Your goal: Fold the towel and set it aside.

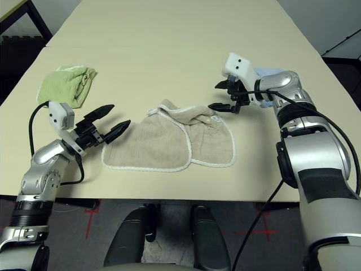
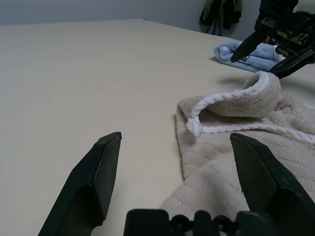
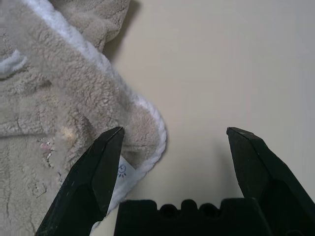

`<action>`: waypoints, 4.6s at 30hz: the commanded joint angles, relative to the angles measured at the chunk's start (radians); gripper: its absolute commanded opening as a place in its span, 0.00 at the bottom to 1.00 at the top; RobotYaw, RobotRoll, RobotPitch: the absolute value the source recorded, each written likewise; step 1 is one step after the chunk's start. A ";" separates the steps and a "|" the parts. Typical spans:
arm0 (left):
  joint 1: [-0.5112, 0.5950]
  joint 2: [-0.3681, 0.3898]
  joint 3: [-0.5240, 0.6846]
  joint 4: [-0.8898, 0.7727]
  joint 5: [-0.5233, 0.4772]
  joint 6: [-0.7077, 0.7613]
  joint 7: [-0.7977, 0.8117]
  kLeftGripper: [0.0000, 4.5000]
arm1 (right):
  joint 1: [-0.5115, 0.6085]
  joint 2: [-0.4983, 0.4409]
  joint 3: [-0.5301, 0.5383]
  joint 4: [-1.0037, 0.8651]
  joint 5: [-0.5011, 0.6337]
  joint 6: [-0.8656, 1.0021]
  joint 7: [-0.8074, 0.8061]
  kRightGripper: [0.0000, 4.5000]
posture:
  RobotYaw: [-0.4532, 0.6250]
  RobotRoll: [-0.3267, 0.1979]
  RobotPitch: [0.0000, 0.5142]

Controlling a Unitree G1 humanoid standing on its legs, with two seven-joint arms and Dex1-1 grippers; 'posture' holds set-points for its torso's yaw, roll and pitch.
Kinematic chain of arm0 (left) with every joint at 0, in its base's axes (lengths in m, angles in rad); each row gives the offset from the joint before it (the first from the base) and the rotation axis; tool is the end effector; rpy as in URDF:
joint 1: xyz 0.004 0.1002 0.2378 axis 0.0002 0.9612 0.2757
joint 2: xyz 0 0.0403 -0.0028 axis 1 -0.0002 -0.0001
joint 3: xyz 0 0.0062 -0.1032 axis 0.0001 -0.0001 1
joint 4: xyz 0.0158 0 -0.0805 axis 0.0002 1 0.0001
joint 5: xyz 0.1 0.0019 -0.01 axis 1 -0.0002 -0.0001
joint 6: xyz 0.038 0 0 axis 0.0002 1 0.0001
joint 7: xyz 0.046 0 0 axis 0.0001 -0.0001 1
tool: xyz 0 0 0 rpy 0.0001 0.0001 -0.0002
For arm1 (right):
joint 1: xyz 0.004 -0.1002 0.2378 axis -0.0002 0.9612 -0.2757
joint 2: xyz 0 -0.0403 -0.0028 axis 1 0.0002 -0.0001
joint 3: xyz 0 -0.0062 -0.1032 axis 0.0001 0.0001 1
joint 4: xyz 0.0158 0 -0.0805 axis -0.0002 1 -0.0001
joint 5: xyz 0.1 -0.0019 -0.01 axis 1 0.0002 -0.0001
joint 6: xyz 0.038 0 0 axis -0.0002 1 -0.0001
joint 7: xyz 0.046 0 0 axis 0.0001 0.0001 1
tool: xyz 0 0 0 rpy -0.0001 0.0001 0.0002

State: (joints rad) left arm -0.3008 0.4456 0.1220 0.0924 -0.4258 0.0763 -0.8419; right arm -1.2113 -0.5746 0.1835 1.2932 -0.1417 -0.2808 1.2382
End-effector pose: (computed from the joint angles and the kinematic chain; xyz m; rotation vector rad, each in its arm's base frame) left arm 0.2564 0.2416 0.1207 0.0674 -0.1724 -0.7726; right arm 0.3630 -0.2486 0.2146 -0.7134 0.2838 1.0451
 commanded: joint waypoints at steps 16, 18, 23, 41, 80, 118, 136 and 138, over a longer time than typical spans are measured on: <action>0.019 0.003 -0.011 -0.009 0.015 -0.002 0.004 1.00 | -0.006 0.044 0.027 -0.003 -0.080 -0.036 -0.090 1.00 | 0.48 0.62 0.31; 0.018 0.004 -0.012 -0.010 0.015 0.000 0.004 1.00 | -0.006 0.067 0.050 0.001 -0.117 -0.032 -0.118 1.00 | 0.48 0.62 0.32; 0.025 0.001 -0.015 -0.020 0.014 0.003 0.009 1.00 | -0.003 0.119 0.091 0.013 -0.174 -0.032 -0.164 1.00 | 0.48 0.62 0.33; 0.045 0.012 -0.010 -0.051 0.008 0.022 0.019 1.00 | -0.051 0.132 0.174 0.034 -0.260 0.103 0.153 0.79 | 0.50 0.62 0.35; -0.056 0.037 -0.012 -0.001 0.014 0.098 0.031 1.00 | -0.089 0.152 -0.272 -0.045 0.093 -0.262 -0.383 0.01 | 0.43 0.62 0.33; -0.191 -0.138 -0.068 0.109 0.060 0.043 0.094 1.00 | -0.568 0.205 -0.262 -0.004 0.026 -0.212 -0.848 0.01 | 0.45 0.62 0.27; -0.261 -0.380 -0.192 0.041 0.057 0.318 0.278 1.00 | -0.569 0.262 -0.276 0.008 0.041 -0.095 -0.839 0.01 | 0.48 0.62 0.30; -0.291 -0.403 -0.188 0.068 0.061 0.309 0.297 1.00 | -0.564 0.288 -0.306 0.011 0.075 -0.062 -0.841 0.01 | 0.47 0.62 0.31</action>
State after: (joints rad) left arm -0.5907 0.0536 -0.0583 0.1294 -0.3804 0.3785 -0.5623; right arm -1.7653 -0.2994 -0.1005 1.3045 -0.0945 -0.3709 0.3936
